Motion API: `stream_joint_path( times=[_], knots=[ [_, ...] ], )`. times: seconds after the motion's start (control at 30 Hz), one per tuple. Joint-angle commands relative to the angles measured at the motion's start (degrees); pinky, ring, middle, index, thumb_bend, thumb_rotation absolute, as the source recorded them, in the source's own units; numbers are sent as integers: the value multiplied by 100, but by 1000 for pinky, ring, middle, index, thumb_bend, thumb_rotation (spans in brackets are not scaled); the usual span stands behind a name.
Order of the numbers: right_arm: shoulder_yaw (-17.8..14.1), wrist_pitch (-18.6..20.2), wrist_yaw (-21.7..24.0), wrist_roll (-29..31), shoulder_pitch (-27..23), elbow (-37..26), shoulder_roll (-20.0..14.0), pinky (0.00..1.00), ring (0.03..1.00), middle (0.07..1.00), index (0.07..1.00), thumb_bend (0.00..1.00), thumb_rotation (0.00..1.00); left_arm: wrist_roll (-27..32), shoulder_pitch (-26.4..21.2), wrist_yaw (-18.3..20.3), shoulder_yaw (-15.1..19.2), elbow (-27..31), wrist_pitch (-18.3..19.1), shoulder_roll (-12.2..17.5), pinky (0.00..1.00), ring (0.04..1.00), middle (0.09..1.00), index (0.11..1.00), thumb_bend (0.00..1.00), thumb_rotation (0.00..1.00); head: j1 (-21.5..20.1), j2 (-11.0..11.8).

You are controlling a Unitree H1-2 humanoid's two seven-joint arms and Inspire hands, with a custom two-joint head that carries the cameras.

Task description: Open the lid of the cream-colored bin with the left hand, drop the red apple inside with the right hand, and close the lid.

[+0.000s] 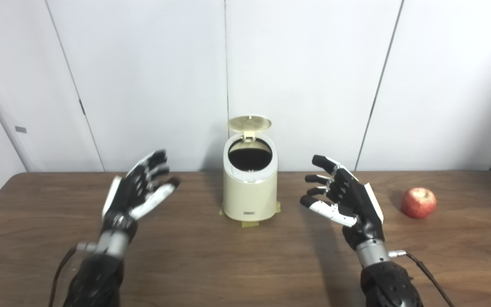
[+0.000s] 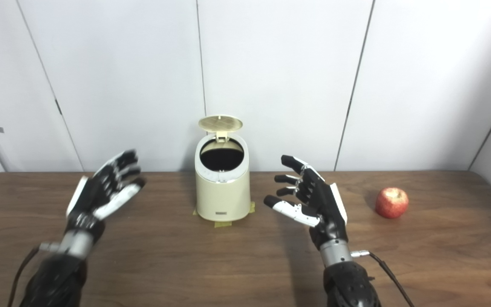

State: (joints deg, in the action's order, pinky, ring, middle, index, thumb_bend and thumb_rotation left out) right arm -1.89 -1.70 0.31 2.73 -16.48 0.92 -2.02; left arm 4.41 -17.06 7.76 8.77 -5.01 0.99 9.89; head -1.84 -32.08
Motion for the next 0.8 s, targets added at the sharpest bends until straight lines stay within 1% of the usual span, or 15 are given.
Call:
stream_joint_path(
  times=[0.0, 0.1, 0.17, 0.23, 0.27, 0.33, 0.4, 0.43, 0.47, 0.53, 0.57, 0.6, 0.67, 0.73, 0.77],
  knots=[
    [-68, -213, 30, 42, -224, -136, -69, 561, 696, 839, 760, 876, 251, 335, -89, 172, 38, 229, -298, 92, 626, 786, 833, 849, 742, 269, -64, 10],
    [-106, -207, 61, 119, -222, -161, -129, 587, 704, 839, 763, 865, 241, 497, 100, 266, 36, 315, -323, 144, 621, 767, 817, 834, 730, 232, -266, -11],
    [-169, -246, 136, 241, -239, -129, -220, 620, 692, 808, 764, 878, 229, 616, 216, 368, 22, 356, -358, 168, 602, 755, 808, 831, 716, 225, -487, 23],
    [-246, -346, 221, 261, -280, 8, -431, 620, 671, 777, 765, 895, 243, 720, 303, 467, 13, 352, -453, 185, 581, 746, 804, 833, 698, 216, -731, 69],
    [-275, -356, 247, 235, -294, 44, -536, 602, 658, 760, 758, 903, 245, 764, 329, 506, 18, 335, -511, 192, 567, 741, 804, 833, 693, 210, -981, 110],
    [-298, -378, 277, 69, -307, 49, -786, 586, 656, 752, 758, 891, 246, 865, 350, 606, 34, 266, -645, 221, 556, 738, 808, 835, 678, 196, -1248, 171],
    [-320, -184, 277, -237, -270, -198, -1130, 576, 662, 757, 762, 863, 229, 882, 382, 644, 40, 289, -670, 265, 564, 746, 818, 845, 653, 186, -1663, 253],
    [-323, -81, 266, -339, -254, -303, -1229, 573, 666, 758, 761, 851, 220, 882, 394, 648, 39, 305, -667, 282, 574, 754, 825, 851, 633, 178, -1699, 261],
    [-366, 227, 235, -475, -230, -589, -1369, 572, 668, 759, 761, 843, 215, 889, 405, 655, 38, 325, -656, 299, 580, 759, 829, 855, 620, 173, -1850, 302],
    [-428, 559, 219, -616, -206, -932, -1544, 597, 678, 766, 775, 809, 129, 877, 413, 665, 30, 320, -693, 331, 610, 778, 841, 856, 599, 155, -1959, 347],
    [-512, 693, 212, -727, -199, -1071, -1723, 603, 679, 768, 781, 800, 110, 890, 386, 690, 32, 265, -734, 359, 614, 781, 842, 856, 595, 153, -2040, 381],
    [-596, 744, 188, -851, -200, -1127, -1887, 612, 702, 783, 793, 789, 108, 886, 359, 696, 37, 210, -764, 386, 603, 775, 839, 853, 593, 152, -2088, 400],
    [-725, 792, 106, -1075, -213, -1161, -2102, 614, 717, 789, 797, 791, 108, 890, 330, 692, 52, 172, -748, 418, 597, 769, 837, 848, 591, 152, -2137, 414],
    [-878, 854, -22, -1270, -250, -1120, -2276, 614, 720, 774, 782, 806, 110, 901, 327, 662, 63, 213, -686, 421, 615, 784, 840, 853, 579, 149, -2167, 422],
    [-961, 921, -66, -1341, -272, -1105, -2352, 623, 728, 777, 780, 804, 94, 903, 322, 651, 65, 227, -671, 426, 613, 786, 839, 853, 568, 144, -2190, 425]
  ],
)
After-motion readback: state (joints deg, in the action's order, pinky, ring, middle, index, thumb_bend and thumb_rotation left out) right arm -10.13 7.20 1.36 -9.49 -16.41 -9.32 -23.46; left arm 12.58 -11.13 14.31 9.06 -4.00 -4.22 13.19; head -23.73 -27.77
